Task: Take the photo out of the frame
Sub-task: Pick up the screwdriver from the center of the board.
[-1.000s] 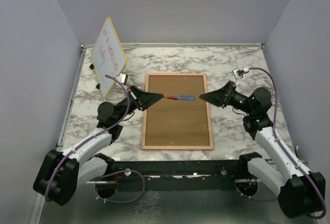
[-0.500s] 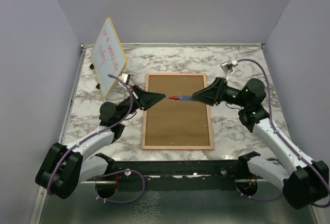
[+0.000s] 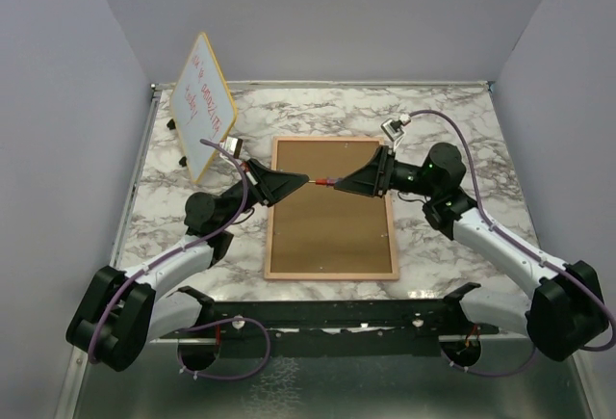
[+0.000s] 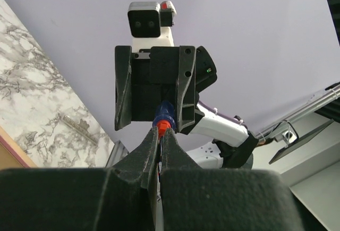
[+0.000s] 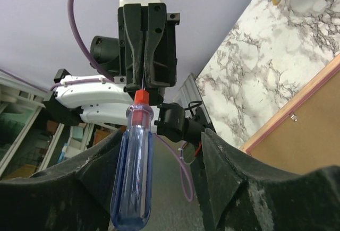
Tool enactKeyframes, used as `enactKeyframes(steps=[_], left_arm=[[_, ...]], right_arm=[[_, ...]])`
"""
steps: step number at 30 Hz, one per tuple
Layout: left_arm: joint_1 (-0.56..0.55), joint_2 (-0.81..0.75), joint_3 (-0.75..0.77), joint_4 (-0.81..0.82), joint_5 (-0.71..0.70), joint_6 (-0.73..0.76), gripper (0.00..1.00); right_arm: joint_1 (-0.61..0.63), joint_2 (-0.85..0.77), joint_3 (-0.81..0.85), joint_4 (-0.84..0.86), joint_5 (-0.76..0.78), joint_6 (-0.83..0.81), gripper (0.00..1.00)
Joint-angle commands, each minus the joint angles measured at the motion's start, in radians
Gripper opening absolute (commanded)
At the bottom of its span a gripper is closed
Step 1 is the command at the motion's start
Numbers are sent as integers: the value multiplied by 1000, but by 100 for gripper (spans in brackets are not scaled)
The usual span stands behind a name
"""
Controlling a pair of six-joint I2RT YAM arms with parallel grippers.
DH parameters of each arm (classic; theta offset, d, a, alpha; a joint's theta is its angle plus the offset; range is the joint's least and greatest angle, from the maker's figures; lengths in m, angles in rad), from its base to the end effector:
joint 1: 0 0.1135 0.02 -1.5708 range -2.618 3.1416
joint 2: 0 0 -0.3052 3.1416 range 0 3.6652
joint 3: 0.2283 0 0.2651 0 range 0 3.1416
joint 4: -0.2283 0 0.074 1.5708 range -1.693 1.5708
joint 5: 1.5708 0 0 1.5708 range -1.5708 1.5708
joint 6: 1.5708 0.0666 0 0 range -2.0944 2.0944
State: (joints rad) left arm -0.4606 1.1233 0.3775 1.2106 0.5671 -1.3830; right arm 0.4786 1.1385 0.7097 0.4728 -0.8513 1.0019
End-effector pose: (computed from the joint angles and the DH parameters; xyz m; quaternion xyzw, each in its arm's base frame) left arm 0.1943 -0.1364 0.3159 -0.0112 0.5575 -0.7397 0.3767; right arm 0.2163 0.1687 0.3430 -0.1253 0.6854 0.6546 0.2933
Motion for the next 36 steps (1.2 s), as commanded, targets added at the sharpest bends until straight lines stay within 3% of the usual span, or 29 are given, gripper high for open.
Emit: enactKeyframes(steps=[1, 6, 9, 14, 23, 29, 31, 36], left_arm=[[-8, -7, -8, 51, -13, -1, 0], [-8, 2, -6, 54, -16, -2, 0], [-8, -6, -12, 55, -26, -5, 0], [-8, -6, -12, 54, -29, -8, 0], [-9, -15, -14, 55, -29, -11, 0], [-9, -27, -22, 52, -38, -16, 0], [-9, -32, -23, 49, -40, -16, 0], [-9, -31, -23, 46, -43, -16, 0]], right_arm=[[13, 39, -5, 140, 6, 81, 62], [44, 60, 6, 149, 63, 78, 59], [44, 42, 18, 62, 109, 40, 41], [43, 34, -2, 83, 101, 59, 40], [44, 35, -23, 146, 78, 101, 21], [44, 36, -15, 137, 61, 101, 14], [44, 39, -13, 132, 52, 99, 2], [44, 33, -17, 135, 49, 102, 1]])
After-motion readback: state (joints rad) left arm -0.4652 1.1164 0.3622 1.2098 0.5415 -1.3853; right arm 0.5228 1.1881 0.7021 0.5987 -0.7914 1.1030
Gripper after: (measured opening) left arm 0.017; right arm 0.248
